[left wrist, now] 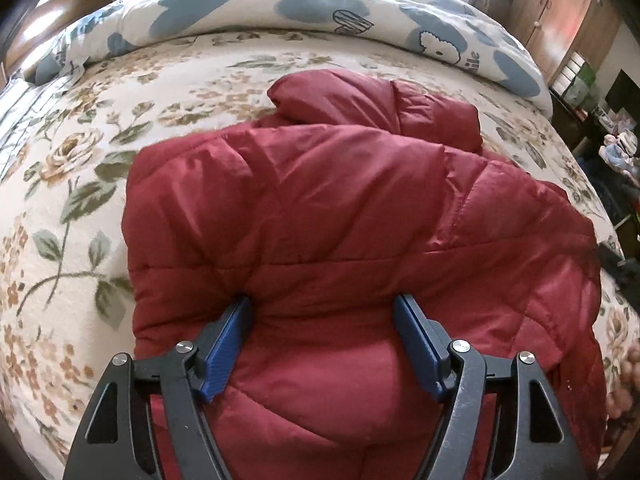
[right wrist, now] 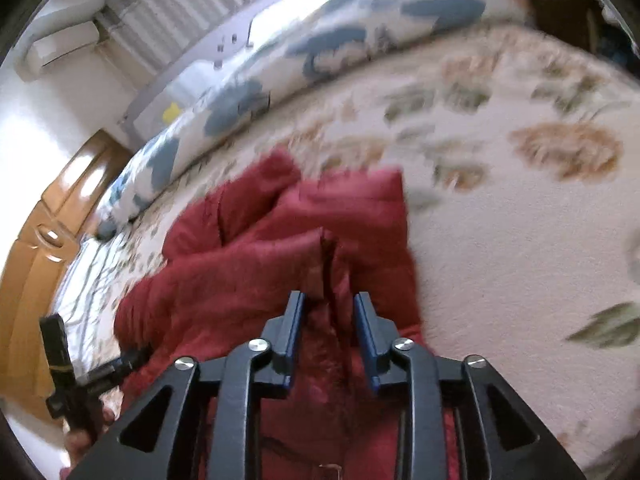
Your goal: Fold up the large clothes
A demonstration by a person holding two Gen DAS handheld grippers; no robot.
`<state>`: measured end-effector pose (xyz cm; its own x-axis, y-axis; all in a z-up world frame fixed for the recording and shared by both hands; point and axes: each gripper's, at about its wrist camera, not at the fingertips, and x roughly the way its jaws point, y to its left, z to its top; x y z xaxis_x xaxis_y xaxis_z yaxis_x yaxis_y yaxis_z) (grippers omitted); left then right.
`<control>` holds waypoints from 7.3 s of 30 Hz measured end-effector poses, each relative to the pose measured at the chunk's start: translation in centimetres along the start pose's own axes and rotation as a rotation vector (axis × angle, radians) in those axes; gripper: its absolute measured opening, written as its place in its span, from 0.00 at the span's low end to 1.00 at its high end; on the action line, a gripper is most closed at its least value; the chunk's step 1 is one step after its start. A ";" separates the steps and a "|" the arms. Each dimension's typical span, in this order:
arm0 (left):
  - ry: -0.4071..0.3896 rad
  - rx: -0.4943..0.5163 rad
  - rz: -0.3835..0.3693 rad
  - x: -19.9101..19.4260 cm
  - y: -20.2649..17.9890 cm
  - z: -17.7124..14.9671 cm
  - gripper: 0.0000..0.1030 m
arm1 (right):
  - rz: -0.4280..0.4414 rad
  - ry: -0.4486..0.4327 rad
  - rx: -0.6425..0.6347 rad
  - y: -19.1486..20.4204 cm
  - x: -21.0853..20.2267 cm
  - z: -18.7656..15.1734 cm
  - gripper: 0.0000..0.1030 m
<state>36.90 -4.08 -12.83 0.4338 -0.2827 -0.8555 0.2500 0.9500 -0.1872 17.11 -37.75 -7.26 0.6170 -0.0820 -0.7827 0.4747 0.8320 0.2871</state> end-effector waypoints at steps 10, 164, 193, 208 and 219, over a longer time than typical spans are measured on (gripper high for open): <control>-0.023 0.027 0.043 0.9 -0.2 -0.7 0.74 | -0.085 0.113 -0.305 7.1 4.5 -2.7 0.41; -0.160 -0.069 -0.227 -26.4 6.7 -25.6 0.16 | 0.293 0.113 -0.200 -4.6 -20.9 -16.9 0.19; -0.248 -0.175 -0.201 -23.3 7.1 -12.5 0.17 | 0.231 -0.046 -0.137 -0.6 -15.7 -4.6 0.19; -0.272 -0.220 -0.073 -17.3 5.8 -4.1 0.17 | 0.147 -0.080 -0.059 0.8 -8.1 2.2 0.19; -0.228 -0.233 0.021 -10.0 5.3 1.3 0.18 | 0.064 -0.056 0.034 -0.7 -1.2 4.5 0.20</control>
<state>35.03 3.55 -4.67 0.6264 -0.2597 -0.7350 0.0452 0.9534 -0.2984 18.86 -40.72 -4.10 0.6802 -0.0608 -0.7305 0.4536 0.8177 0.3544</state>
